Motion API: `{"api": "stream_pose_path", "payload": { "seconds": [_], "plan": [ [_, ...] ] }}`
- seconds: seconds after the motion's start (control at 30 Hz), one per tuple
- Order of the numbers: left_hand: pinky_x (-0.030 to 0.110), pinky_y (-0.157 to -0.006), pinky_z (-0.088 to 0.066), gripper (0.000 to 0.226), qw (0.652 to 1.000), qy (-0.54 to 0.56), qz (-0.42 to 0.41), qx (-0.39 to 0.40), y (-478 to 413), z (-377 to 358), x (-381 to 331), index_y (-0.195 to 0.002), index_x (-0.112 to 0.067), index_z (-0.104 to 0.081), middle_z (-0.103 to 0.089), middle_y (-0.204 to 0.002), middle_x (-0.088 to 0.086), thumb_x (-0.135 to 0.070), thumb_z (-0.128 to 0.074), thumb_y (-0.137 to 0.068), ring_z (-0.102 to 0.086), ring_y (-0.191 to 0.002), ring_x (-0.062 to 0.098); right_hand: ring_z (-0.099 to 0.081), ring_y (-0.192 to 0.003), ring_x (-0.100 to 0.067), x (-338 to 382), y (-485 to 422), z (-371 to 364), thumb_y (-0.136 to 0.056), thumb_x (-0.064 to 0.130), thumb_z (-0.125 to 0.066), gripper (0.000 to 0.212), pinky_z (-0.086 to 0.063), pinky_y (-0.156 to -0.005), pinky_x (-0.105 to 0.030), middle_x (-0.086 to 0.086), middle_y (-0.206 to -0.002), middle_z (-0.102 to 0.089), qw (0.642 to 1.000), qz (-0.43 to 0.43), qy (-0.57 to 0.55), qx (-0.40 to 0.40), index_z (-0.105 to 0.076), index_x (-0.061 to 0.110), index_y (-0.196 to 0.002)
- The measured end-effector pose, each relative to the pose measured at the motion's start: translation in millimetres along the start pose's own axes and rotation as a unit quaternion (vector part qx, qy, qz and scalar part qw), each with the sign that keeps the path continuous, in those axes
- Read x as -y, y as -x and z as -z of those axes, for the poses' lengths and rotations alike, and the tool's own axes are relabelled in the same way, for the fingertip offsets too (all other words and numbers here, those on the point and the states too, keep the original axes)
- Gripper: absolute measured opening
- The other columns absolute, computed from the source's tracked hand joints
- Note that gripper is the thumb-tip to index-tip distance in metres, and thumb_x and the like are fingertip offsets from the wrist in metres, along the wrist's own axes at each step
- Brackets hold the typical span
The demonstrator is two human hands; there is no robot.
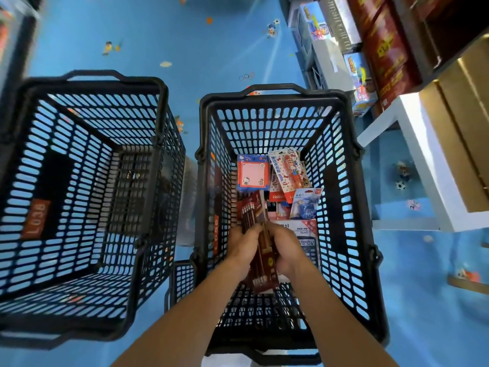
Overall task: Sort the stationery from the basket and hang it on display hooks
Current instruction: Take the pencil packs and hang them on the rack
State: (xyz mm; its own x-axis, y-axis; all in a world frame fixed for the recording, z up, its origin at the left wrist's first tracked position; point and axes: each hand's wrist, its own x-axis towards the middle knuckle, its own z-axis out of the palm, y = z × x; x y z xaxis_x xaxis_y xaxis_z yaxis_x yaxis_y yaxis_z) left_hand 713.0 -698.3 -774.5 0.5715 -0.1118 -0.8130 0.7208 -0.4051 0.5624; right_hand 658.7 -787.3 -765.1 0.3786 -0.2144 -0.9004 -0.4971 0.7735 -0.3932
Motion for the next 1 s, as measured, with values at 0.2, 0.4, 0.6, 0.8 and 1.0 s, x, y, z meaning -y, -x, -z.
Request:
{"api": "stream_pose_path", "payload": {
  "seconds": [0.2, 0.4, 0.6, 0.8, 1.0],
  "plan": [
    [0.033, -0.076, -0.058, 0.039, 0.999, 0.035, -0.006, -0.017, 5.9, -1.8, -10.4, -0.111, -0.018, -0.061, -0.074, -0.1, 0.005, -0.022, -0.085, -0.081, -0.073, -0.089, 0.02, -0.073, -0.102, -0.036, 7.2, 15.2, 17.9, -0.099, 0.034, -0.06, 0.036, -0.058, -0.084, -0.044, -0.021, -0.111, -0.075, 0.998, 0.023, -0.043, 0.043, -0.075, 0.005, -0.115],
    [0.046, -0.098, -0.054, 0.013, 0.999, 0.0, -0.017, 0.032, 8.8, -6.2, -11.1, -0.115, -0.029, -0.058, -0.07, -0.115, 0.004, -0.032, -0.057, -0.102, -0.067, -0.106, 0.023, -0.074, -0.097, -0.034, 5.9, 18.8, 33.3, -0.089, 0.03, -0.078, 0.033, -0.059, -0.088, -0.052, -0.02, -0.107, -0.075, 0.998, 0.049, 0.016, 0.021, -0.067, 0.007, -0.11],
    [0.05, -0.092, -0.059, 0.027, 0.996, -0.021, 0.002, 0.089, 4.4, -11.1, -1.0, -0.103, -0.021, -0.074, -0.076, -0.107, 0.011, -0.022, -0.048, -0.098, -0.073, -0.099, 0.028, -0.069, -0.089, -0.029, 3.0, 19.0, 32.4, -0.087, 0.009, -0.078, 0.031, -0.056, -0.076, -0.047, -0.023, -0.105, -0.07, 0.997, 0.075, -0.003, 0.018, -0.053, 0.015, -0.103],
    [0.032, -0.093, -0.046, 0.033, 0.951, -0.279, -0.088, -0.097, -16.4, -6.9, 9.5, -0.124, -0.013, -0.055, -0.051, -0.129, 0.006, -0.017, -0.065, -0.093, -0.056, -0.117, 0.024, -0.066, -0.107, -0.029, -0.3, 9.5, 40.0, -0.077, 0.021, -0.084, 0.05, -0.052, -0.097, -0.054, -0.006, -0.119, -0.065, 0.983, 0.132, 0.099, -0.083, -0.045, 0.033, -0.107],
    [0.047, -0.104, -0.053, 0.088, 0.954, -0.299, 0.021, -0.027, -62.9, -13.4, 39.1, -0.151, -0.015, -0.034, -0.056, -0.142, 0.013, -0.033, -0.078, -0.078, -0.059, -0.125, 0.034, -0.063, -0.102, -0.018, -1.2, 2.0, 45.7, -0.075, 0.02, -0.085, 0.071, -0.048, -0.086, -0.044, 0.005, -0.117, -0.065, 0.981, 0.118, 0.119, -0.1, -0.04, 0.033, -0.128]
  ]
}}
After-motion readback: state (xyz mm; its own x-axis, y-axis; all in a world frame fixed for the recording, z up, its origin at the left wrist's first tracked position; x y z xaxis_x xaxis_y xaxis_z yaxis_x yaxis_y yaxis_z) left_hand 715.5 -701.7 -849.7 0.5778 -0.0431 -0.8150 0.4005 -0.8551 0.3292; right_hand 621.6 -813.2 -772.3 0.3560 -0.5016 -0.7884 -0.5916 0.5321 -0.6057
